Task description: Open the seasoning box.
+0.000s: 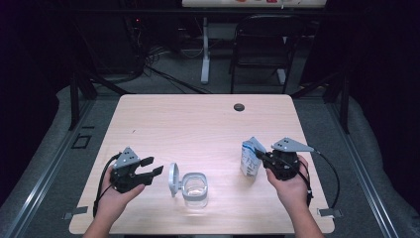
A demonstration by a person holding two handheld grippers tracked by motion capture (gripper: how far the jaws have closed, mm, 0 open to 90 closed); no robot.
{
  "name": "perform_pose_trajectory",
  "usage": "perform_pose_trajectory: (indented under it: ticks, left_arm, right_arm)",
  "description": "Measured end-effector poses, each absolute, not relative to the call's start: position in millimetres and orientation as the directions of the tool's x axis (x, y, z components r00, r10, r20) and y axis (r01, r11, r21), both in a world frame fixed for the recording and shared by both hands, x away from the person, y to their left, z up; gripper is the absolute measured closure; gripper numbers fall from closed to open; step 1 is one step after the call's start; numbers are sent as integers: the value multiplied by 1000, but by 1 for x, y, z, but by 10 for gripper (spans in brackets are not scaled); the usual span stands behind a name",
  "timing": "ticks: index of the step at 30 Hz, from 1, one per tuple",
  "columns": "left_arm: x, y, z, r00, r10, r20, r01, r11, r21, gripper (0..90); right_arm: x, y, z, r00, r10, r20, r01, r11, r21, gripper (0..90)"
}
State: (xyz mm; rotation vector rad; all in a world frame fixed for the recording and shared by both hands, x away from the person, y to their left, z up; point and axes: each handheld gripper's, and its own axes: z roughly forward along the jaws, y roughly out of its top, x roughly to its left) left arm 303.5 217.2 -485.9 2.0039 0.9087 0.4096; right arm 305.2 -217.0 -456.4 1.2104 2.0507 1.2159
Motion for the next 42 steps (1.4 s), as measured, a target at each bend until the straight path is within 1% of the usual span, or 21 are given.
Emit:
perform_pose_trajectory:
  ticks: [8,21,32,42]
  left_arm:
    - [304,217,-486,681,731,-55,447,-355,821,493]
    - [304,219,-487,679,732,-52,447,-356,821,494]
    - [305,218,-487,679,733,-53,448,-356,821,494]
    - [305,218,-489,675,736,-56,452,-352,820,494]
  right_arm:
    - [301,-214,-455,-525,850,49,444,224,868,900]
    - [279,-207,-455,-594,804,28,408,270,872,900]
    - [265,-210,-456,-618,786,25,390,279,878,900]
    - [269,-217,-456,-614,788,-51,356,334,873,900]
